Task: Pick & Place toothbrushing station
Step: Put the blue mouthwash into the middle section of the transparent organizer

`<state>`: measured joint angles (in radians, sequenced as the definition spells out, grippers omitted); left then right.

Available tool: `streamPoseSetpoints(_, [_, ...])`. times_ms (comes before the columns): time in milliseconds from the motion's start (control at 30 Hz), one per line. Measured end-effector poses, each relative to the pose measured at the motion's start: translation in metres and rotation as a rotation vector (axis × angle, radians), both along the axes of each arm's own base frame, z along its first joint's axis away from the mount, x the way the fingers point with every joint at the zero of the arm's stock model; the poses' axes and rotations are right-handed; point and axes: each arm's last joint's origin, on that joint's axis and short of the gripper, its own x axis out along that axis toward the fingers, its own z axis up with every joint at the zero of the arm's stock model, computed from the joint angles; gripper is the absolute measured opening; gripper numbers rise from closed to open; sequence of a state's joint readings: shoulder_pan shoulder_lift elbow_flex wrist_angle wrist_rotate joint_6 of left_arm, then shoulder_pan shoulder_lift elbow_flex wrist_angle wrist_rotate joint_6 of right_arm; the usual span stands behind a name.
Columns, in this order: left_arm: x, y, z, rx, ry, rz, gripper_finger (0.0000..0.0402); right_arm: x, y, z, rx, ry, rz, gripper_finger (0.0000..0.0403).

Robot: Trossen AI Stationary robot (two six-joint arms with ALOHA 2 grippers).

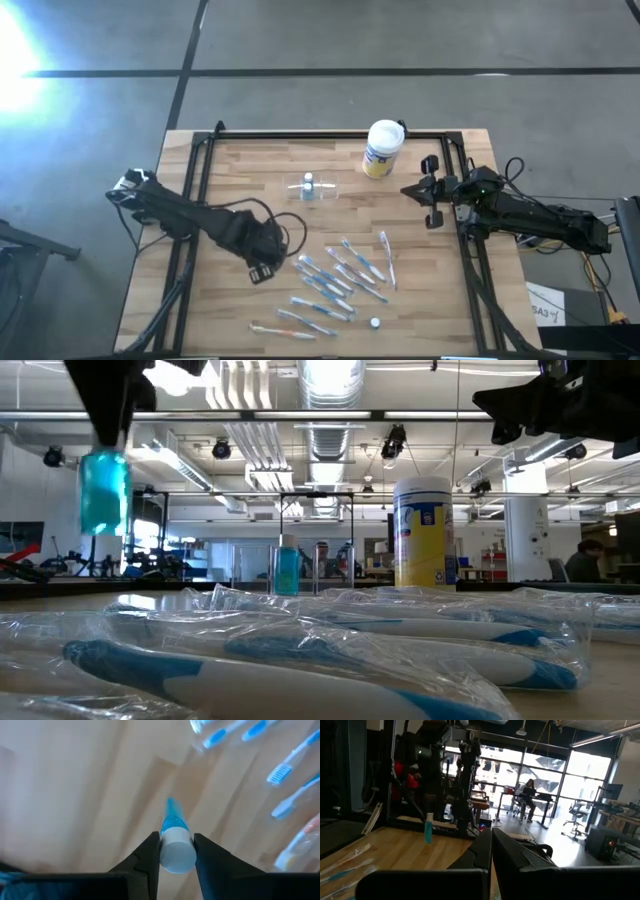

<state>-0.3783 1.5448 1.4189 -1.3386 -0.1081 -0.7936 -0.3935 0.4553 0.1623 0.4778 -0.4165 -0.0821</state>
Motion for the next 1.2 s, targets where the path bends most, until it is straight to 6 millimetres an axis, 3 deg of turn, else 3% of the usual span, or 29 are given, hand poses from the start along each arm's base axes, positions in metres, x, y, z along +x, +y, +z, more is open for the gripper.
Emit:
streamPoseSetpoints(200, [-0.003,0.015,0.043,0.104,-0.026,-0.090,0.0098,0.000,0.000,0.000,0.000,0.000,0.000,0.0008])
streamPoseSetpoints(400, [-0.005,0.035,0.069,0.161,-0.055,-0.145,0.0098,0.000,0.000,0.000,0.001,0.001,0.003,0.0008])
streamPoseSetpoints(1033, [0.000,0.123,0.075,0.314,0.044,-0.251,0.0098,0.006,-0.002,-0.021,0.170,0.107,0.028,0.0008])
streamPoseSetpoints(1200, [-0.001,0.142,0.076,0.400,0.099,-0.356,0.0098,0.007,-0.002,-0.024,0.181,0.119,0.029,0.0008])
